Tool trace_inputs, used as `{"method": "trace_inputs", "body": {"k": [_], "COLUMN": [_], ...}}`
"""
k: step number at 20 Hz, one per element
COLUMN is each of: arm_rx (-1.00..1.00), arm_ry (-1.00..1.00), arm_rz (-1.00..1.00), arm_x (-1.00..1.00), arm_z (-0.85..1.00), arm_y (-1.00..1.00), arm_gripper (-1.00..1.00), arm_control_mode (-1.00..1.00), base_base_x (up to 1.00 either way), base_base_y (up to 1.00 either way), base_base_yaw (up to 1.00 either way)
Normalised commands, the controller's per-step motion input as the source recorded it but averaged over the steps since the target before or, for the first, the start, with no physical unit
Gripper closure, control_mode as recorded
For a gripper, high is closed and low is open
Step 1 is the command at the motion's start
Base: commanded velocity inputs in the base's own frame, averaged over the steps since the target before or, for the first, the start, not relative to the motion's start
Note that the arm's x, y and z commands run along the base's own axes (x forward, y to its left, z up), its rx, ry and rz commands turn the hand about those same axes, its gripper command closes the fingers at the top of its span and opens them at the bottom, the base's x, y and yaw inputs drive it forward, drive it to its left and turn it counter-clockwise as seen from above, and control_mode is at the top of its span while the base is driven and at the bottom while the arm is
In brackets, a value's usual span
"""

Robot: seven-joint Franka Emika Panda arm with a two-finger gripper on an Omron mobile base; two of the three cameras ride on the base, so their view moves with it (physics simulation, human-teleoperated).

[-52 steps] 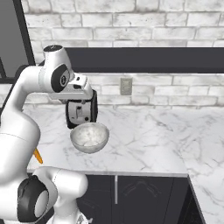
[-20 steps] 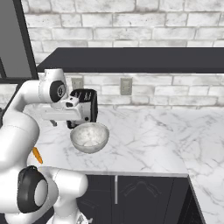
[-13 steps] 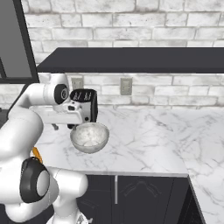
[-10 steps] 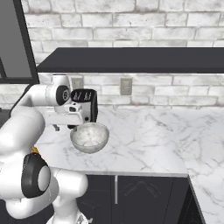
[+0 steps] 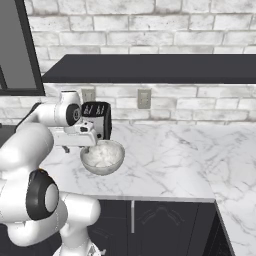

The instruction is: Place the two vegetables and bowl onto the tray for setting up a vegetable dip station.

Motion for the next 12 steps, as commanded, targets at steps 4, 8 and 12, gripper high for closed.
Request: {"method": "trace_inputs", "body": {"k": [4, 8, 12], "arm_rx": [-0.02, 0.00, 0.00], "arm_ry": [-0.14, -0.16, -0.09], "arm_rz": [0.00, 0.00, 0.00], "arm_x": [0.11, 0.15, 0.23], "arm_z": [-0.23, -0.18, -0.15], "arm_y": [0.03, 0.00, 0.00], "arm_gripper": [-1.00, -1.00, -1.00], "arm_control_mode": [-1.00, -1.00, -1.00], "base_base_x": [0.00, 0.00, 0.00], "base_base_y": [0.00, 0.00, 0.00], "base_base_yaw": [0.00, 0.00, 0.00]}}
